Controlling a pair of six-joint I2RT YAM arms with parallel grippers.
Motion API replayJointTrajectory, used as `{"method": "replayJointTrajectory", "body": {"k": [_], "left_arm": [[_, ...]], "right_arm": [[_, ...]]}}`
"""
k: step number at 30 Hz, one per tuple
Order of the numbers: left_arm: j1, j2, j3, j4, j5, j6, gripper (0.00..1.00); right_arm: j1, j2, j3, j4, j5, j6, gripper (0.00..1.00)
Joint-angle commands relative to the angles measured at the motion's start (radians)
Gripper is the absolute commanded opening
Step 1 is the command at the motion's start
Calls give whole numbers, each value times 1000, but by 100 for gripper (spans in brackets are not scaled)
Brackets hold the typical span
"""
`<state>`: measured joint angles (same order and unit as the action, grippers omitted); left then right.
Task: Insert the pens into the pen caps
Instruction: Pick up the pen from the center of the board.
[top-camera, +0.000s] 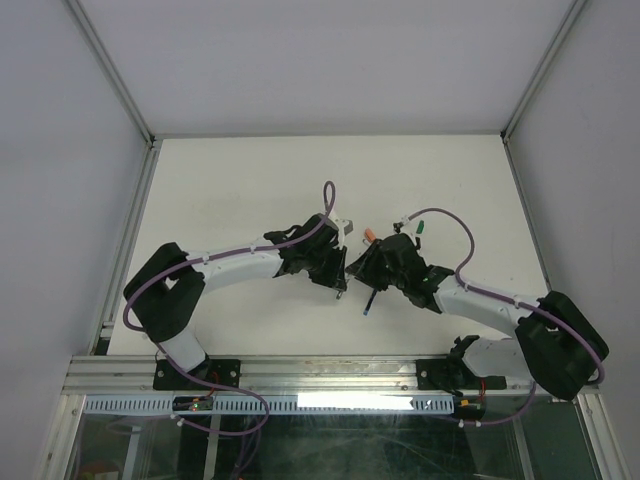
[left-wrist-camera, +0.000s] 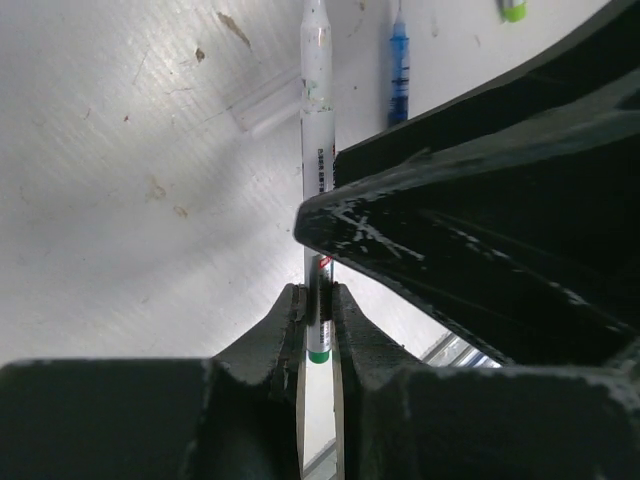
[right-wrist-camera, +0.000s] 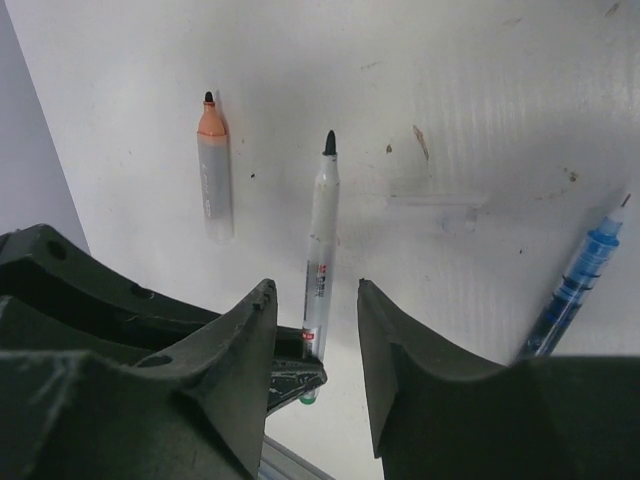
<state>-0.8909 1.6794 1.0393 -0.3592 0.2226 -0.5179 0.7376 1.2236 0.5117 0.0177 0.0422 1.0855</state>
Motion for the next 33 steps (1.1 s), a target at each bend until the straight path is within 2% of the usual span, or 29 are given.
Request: {"method": "replayJointTrajectory", "body": {"k": [1, 10, 13, 15, 16, 21, 27, 33], "left_arm": [[-6, -71, 16, 71, 44, -23, 10], [-7, -72, 16, 111, 30, -63, 10], [-6, -65, 16, 120, 17, -77, 9], [-6, -63, 18, 124, 11, -82, 10], [-6, -62, 20, 126, 9, -83, 12], [-7, -78, 17, 137, -3, -84, 20], [-4, -118, -1, 163, 2, -65, 29], [16, -165, -26, 163, -19, -54, 31]], "right_arm": [[6, 28, 11, 89, -23, 35, 40], [11, 40, -4, 131, -68, 62, 30], [13, 29, -12, 135, -68, 62, 30], [13, 18, -15, 131, -72, 69, 15], [13, 14, -15, 125, -68, 71, 11], [12, -14, -8, 78, -29, 49, 1], [11, -77, 15, -25, 60, -48, 0], [10, -195, -4, -82, 159, -235, 0]]}}
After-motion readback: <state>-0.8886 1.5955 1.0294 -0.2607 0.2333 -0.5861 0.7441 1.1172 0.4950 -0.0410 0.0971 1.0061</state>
